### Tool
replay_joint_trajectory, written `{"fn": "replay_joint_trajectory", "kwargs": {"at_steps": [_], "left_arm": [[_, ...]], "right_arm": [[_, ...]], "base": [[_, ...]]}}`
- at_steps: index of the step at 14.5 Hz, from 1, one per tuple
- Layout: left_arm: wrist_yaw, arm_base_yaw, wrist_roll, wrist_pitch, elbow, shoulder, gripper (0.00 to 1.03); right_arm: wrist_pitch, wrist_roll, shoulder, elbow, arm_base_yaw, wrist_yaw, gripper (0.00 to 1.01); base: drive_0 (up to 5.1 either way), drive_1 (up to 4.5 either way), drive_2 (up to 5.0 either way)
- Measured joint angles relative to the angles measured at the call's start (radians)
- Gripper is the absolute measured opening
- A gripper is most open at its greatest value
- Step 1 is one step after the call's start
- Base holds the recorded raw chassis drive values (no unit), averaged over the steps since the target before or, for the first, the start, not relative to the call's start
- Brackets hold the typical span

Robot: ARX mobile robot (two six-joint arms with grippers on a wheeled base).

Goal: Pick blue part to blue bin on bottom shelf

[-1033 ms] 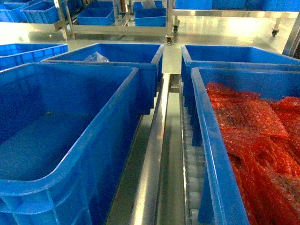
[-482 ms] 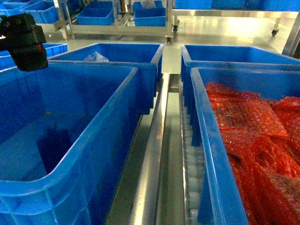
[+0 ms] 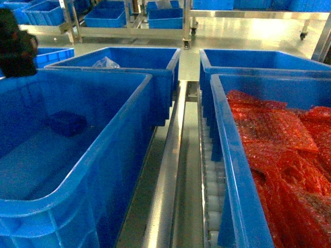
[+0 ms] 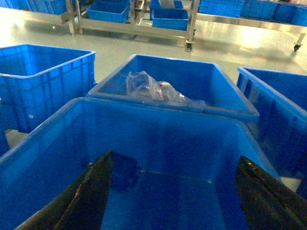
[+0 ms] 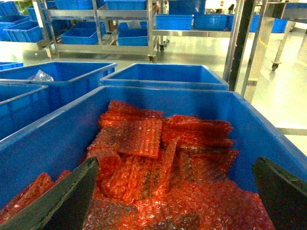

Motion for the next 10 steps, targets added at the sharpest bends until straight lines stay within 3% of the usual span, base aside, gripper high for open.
{"fn": "replay_joint_trajectory", "kwargs": {"at_steps": [1, 2, 3, 4, 10], "left_arm": [[0.012, 0.015, 0.029, 0.075, -0.087, -0.053, 0.59], [0.042, 0.045, 0.053, 0.089, -0.241, -0.205, 0.2], [0.09, 0.08, 0.054, 0.068, -0.315, -0.294, 0.02], [0.11, 0.118, 0.053, 0.048, -0.347, -0.353, 0.02], [0.117, 0.118, 0.054, -0.025, -0.419, -0.491, 0.02]], "right_arm": [[0.0, 0.0, 0.0, 0.0, 0.0, 0.0, 0.98], [0.0, 0.0, 0.0, 0.0, 0.0, 0.0, 0.98], [0.0, 0.0, 0.0, 0.0, 0.0, 0.0, 0.98], [0.0, 0.0, 0.0, 0.0, 0.0, 0.0, 0.98], [0.0, 0.0, 0.0, 0.0, 0.0, 0.0, 0.98]], "base": [[0.0, 0.0, 0.0], [0.0, 0.0, 0.0], [0.0, 0.0, 0.0], [0.0, 0.0, 0.0], [0.0, 0.0, 0.0]]}}
